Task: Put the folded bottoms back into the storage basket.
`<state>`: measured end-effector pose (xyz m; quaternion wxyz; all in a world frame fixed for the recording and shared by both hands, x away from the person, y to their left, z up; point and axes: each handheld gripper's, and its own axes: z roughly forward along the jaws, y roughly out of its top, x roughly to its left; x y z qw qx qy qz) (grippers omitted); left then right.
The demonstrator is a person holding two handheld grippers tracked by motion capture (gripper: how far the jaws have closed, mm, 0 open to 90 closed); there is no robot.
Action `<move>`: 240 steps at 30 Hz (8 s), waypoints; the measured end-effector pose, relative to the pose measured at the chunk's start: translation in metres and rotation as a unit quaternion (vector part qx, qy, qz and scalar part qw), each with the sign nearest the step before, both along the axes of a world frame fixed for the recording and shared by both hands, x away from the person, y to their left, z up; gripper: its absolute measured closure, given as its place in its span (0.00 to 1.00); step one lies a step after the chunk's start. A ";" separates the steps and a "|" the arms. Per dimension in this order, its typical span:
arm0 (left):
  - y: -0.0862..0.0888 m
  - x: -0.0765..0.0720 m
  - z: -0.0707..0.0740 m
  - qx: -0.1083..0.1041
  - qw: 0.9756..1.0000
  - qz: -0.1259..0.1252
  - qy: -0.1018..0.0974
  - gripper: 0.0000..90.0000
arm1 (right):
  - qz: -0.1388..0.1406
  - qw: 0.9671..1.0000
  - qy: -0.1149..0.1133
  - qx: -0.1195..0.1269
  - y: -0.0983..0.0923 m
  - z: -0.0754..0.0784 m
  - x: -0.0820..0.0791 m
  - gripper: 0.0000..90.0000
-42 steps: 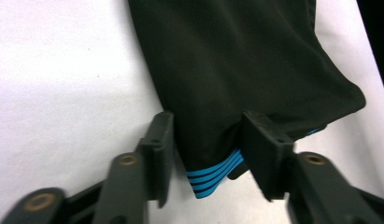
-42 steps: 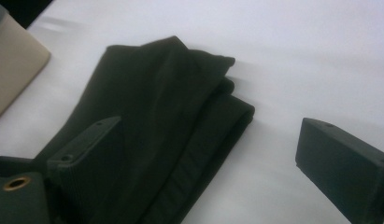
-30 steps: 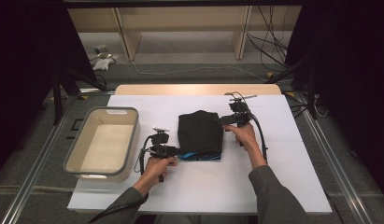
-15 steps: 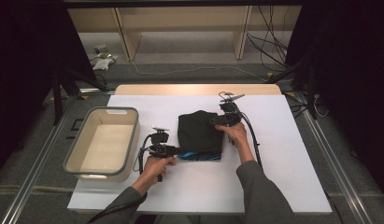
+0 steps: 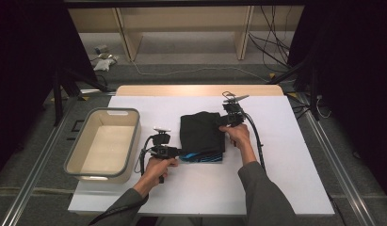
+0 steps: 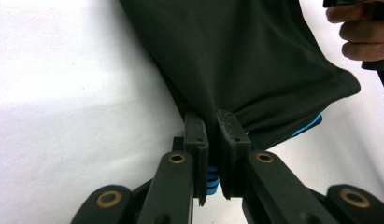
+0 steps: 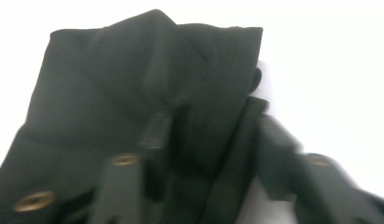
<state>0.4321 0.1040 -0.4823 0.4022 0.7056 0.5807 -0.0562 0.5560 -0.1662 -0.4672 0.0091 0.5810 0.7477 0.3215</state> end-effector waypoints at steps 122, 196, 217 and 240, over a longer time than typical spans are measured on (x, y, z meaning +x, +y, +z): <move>0.183 -0.056 0.131 -0.052 0.991 0.019 -0.122 0.94 | 0.086 0.976 -0.134 0.150 0.172 0.141 -0.046 0.88; 0.286 -0.088 0.122 -0.019 0.990 0.102 -0.091 0.94 | 0.090 0.977 -0.122 0.151 0.284 0.127 -0.072 0.87; 0.296 -0.087 0.113 -0.012 0.990 0.117 -0.075 0.94 | 0.090 0.979 -0.118 0.143 0.295 0.117 -0.077 0.87; 0.299 -0.080 0.100 0.001 0.987 0.151 -0.057 0.69 | 0.077 0.982 -0.070 0.156 0.299 0.098 -0.073 0.35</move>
